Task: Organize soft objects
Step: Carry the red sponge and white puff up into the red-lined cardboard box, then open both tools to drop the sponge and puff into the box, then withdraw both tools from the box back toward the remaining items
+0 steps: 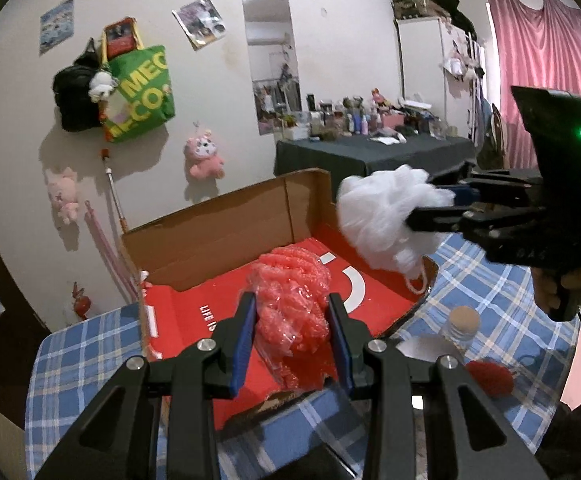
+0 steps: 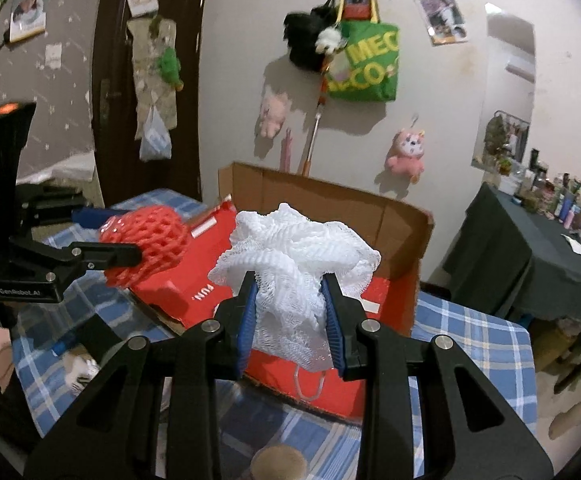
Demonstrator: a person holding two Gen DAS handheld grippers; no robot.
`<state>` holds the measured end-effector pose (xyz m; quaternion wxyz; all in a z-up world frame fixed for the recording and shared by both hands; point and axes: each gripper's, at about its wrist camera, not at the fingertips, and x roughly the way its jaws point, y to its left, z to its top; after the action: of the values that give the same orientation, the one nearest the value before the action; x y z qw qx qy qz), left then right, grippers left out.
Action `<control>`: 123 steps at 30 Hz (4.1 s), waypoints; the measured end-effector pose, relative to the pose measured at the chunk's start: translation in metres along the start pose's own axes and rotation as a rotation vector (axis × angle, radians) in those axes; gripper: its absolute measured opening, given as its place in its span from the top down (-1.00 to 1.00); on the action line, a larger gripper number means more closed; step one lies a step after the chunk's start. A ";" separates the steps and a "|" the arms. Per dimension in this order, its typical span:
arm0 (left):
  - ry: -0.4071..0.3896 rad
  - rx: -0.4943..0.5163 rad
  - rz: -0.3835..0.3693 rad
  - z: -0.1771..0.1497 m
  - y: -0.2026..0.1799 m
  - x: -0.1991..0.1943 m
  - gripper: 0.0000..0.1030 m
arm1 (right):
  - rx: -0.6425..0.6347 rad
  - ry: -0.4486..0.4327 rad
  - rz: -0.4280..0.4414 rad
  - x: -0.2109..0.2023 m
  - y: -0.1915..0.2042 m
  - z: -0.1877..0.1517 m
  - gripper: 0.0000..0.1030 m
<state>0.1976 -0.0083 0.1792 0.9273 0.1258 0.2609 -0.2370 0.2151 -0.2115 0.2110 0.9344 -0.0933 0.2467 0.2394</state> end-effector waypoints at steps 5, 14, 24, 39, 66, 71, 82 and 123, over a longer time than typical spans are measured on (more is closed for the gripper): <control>0.100 -0.002 -0.038 0.010 0.009 0.040 0.28 | -0.020 0.096 0.028 0.039 -0.005 0.007 0.43; 0.266 -0.067 -0.006 0.023 0.032 0.126 0.28 | 0.042 0.300 0.035 0.130 -0.025 0.019 0.43; 0.380 -0.150 0.044 0.026 0.065 0.201 0.27 | 0.147 0.460 -0.038 0.214 -0.055 0.028 0.42; 0.395 -0.160 0.060 0.025 0.066 0.227 0.11 | 0.199 0.505 -0.053 0.247 -0.063 0.018 0.01; 0.236 -0.249 0.103 0.048 0.072 0.140 -0.83 | 0.256 0.382 -0.075 0.176 -0.069 0.049 -0.56; 0.129 -0.269 0.128 0.060 0.064 0.084 -1.00 | 0.246 0.297 -0.101 0.126 -0.063 0.066 -0.74; -0.081 -0.234 0.210 0.056 0.020 -0.038 -1.00 | 0.162 0.052 -0.173 -0.013 -0.010 0.083 -0.87; -0.332 -0.272 0.314 -0.140 -0.109 -0.139 -1.00 | 0.177 -0.287 -0.362 -0.165 0.122 -0.154 -1.00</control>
<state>-0.0218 0.0004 0.1263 0.9913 -0.0015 0.1117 -0.0702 -0.0351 -0.2164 0.1552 0.9921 -0.0186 0.1106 0.0562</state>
